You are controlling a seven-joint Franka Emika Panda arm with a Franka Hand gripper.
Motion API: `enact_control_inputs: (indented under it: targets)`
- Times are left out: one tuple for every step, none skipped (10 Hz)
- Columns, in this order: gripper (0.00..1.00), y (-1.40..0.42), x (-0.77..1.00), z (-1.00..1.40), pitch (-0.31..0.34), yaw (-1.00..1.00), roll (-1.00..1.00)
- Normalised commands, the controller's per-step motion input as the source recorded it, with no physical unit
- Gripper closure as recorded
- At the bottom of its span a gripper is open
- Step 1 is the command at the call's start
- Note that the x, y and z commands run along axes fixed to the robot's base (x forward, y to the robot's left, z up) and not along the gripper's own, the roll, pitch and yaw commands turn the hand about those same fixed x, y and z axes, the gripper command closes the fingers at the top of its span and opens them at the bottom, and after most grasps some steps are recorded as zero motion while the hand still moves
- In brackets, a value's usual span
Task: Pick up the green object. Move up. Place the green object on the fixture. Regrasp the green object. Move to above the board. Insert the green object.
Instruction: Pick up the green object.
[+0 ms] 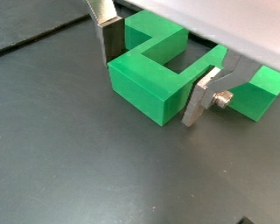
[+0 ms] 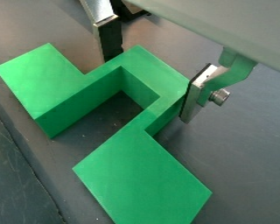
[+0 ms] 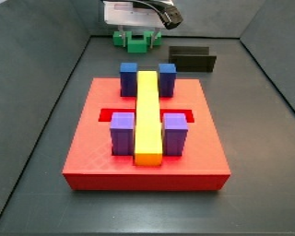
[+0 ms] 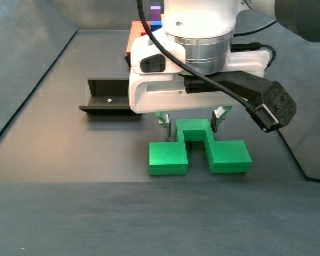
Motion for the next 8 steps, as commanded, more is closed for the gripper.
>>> enact_control_inputs:
  targets:
    - [0.00, 0.00, 0.01, -0.02, 0.000, 0.00, 0.00]
    - [0.00, 0.00, 0.00, 0.00, 0.000, 0.00, 0.00]
    - [1.00, 0.00, 0.00, 0.00, 0.000, 0.00, 0.00]
    - [1.00, 0.00, 0.00, 0.00, 0.000, 0.00, 0.00]
    - [1.00, 0.00, 0.00, 0.00, 0.000, 0.00, 0.00]
    - [1.00, 0.00, 0.00, 0.00, 0.000, 0.00, 0.00]
    - [1.00, 0.00, 0.00, 0.00, 0.000, 0.00, 0.00]
    - [1.00, 0.00, 0.00, 0.00, 0.000, 0.00, 0.00]
